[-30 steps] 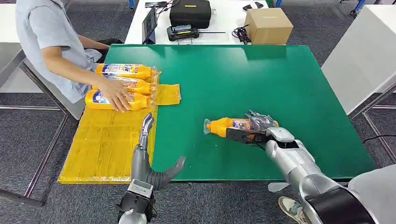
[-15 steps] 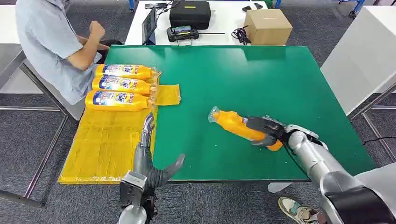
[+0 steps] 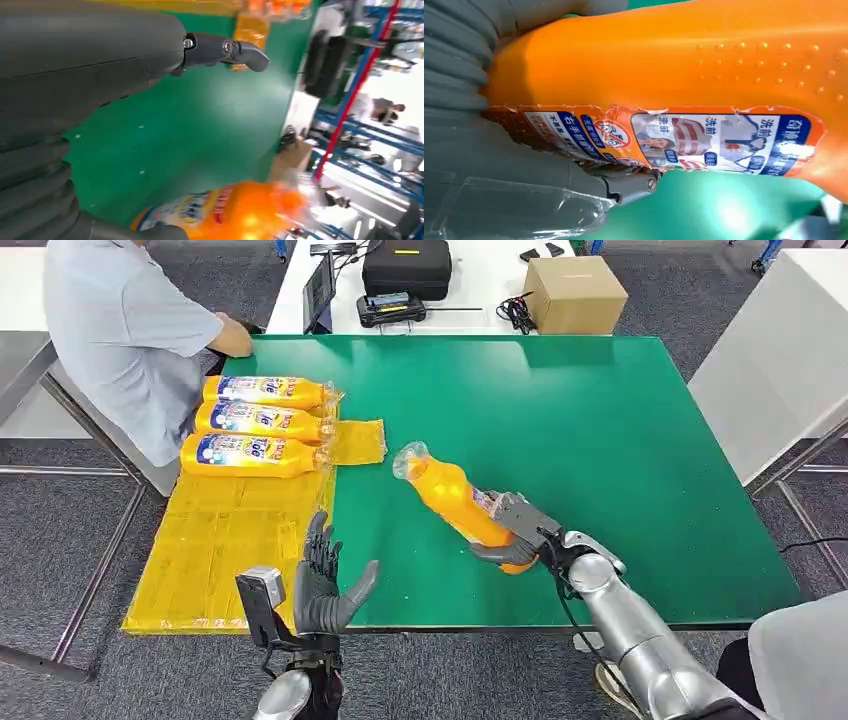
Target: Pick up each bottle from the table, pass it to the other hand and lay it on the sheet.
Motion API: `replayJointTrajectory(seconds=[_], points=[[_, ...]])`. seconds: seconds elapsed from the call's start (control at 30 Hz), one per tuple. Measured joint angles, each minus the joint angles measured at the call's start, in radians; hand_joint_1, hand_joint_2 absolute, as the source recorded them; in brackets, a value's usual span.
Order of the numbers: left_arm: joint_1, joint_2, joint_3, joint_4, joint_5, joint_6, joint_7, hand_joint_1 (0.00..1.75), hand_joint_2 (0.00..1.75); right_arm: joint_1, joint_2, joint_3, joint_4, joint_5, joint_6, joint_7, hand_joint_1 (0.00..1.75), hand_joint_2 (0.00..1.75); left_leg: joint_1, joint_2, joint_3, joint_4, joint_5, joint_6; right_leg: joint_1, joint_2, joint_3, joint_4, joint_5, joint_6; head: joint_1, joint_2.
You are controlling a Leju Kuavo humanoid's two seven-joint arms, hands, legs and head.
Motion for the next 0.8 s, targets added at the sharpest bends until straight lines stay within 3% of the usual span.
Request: replayJointTrajectory(seconds=[0.2, 0.4, 0.8], points=[[-0.039, 0.000, -0.031, 0.067, 0.032, -0.136, 0.029, 0.00, 1.75, -0.008, 0.052, 0.052, -0.021, -0.014, 0.043, -0.006, 1.68, 1.75, -0.001, 0.000, -0.002, 0.000, 0.000, 0.000, -0.001, 0.000, -0.001, 0.000, 0.000, 0.000, 0.000, 0.000], [-0.075, 0.000, -0.038, 0.099, 0.034, -0.169, 0.029, 0.00, 1.75, -0.030, 0.074, 0.119, -0.010, -0.005, 0.072, -0.014, 1.61, 1.75, -0.001, 0.000, -0.002, 0.000, 0.000, 0.000, -0.001, 0.000, -0.001, 0.000, 0.000, 0.000, 0.000, 0.000], [-0.136, -0.015, -0.013, 0.127, 0.053, -0.188, -0.021, 0.00, 1.75, -0.108, 0.108, 0.261, 0.061, -0.011, 0.114, -0.032, 1.69, 1.75, -0.001, 0.000, -0.002, 0.000, 0.000, 0.000, -0.001, 0.000, -0.001, 0.000, 0.000, 0.000, 0.000, 0.000]])
